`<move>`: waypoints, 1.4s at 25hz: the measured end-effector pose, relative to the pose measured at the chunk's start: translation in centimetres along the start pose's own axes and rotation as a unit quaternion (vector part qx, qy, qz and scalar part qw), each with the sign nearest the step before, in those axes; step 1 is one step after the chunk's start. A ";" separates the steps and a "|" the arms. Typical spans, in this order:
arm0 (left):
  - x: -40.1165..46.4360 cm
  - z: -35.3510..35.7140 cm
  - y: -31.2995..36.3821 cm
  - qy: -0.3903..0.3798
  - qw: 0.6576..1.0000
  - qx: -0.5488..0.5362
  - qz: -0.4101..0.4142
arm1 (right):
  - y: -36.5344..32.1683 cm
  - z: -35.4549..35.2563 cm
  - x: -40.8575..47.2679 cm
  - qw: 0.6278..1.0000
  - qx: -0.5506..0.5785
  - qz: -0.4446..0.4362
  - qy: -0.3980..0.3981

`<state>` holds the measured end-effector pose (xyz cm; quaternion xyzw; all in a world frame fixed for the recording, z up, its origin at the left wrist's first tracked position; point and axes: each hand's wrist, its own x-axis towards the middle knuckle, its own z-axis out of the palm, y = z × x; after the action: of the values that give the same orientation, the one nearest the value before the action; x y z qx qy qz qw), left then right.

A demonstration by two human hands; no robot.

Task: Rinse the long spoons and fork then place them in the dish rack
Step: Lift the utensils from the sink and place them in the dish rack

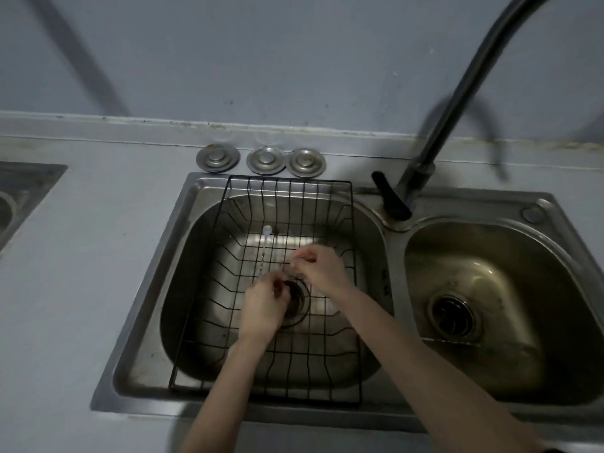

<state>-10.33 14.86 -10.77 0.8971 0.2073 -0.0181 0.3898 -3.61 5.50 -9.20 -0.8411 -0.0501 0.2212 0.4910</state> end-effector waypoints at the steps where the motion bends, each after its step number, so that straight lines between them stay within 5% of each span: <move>1: -0.4 0.3 1.1 -0.008 1.000 -0.002 0.017 | 0.3 -1.2 -0.6 1.000 0.020 -0.001 0.010; 9: -4.5 6.9 10.3 -0.098 0.981 0.017 0.164 | 7.7 -11.7 -5.6 0.978 0.140 0.078 0.134; 14: -5.7 14.0 14.2 -0.189 0.959 0.094 0.192 | 13.9 -17.5 -8.5 0.970 -0.007 0.152 0.190; 21: -4.3 22.6 16.2 -0.319 0.890 0.293 0.141 | 21.9 -21.8 -8.7 0.964 -0.181 0.185 0.067; 35: -3.3 26.7 14.5 -0.339 0.884 0.307 0.100 | 25.8 -22.5 -7.2 0.930 -0.343 0.128 -0.043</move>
<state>-4.34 -14.01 -18.67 0.9271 -0.0435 -0.3445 0.1412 -4.07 -27.96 -19.32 -0.9473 -0.0360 0.2869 0.1379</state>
